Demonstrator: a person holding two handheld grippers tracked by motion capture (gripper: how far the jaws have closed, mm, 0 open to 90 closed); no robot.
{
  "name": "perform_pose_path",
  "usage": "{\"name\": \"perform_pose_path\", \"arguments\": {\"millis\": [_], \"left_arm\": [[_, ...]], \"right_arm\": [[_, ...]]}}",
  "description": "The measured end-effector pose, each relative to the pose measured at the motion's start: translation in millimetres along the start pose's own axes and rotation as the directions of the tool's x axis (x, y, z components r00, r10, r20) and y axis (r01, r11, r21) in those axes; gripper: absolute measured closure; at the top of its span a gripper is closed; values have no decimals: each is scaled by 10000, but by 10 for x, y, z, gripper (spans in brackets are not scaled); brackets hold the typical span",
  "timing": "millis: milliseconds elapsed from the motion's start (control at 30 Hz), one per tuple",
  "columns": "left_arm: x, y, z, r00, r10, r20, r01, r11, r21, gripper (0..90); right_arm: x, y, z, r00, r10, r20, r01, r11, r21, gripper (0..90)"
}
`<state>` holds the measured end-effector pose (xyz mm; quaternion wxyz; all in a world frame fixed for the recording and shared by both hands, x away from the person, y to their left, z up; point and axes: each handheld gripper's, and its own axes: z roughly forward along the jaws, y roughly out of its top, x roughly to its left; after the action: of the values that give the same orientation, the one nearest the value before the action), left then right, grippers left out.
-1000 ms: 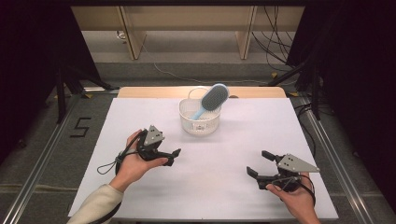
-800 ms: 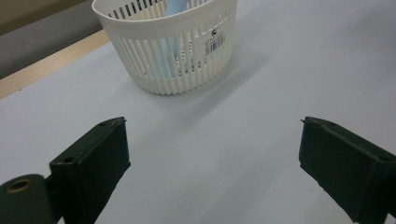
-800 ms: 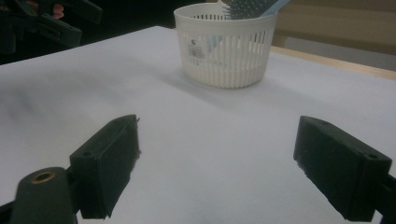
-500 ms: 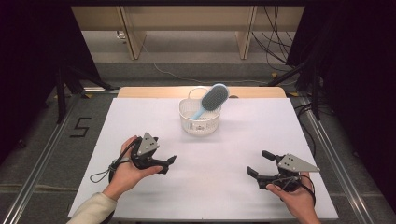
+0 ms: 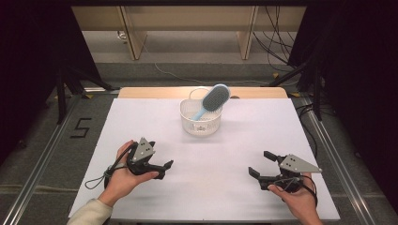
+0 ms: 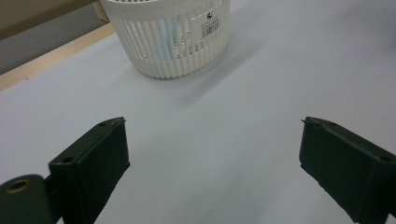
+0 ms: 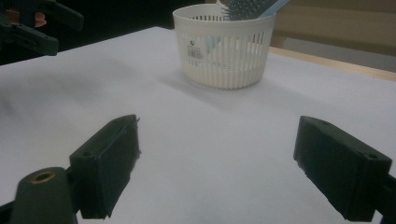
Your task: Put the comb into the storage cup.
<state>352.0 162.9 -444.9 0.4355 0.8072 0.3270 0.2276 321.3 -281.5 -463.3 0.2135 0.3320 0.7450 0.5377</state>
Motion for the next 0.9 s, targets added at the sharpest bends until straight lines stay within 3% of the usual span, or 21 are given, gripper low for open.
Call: {"name": "perform_pose_path", "arguments": {"millis": [633,900], "left_arm": [[109,-227,-194,9987,-210,-464,211,9998,3,72],[86,-309,-231,9978,-229,-621,229,9997,0,72]], "right_arm": [[-4,0,-2,10000,-28,21,28,10000,32,149],[-2,0,3,10000,-53,28,53,10000,28,147]]}}
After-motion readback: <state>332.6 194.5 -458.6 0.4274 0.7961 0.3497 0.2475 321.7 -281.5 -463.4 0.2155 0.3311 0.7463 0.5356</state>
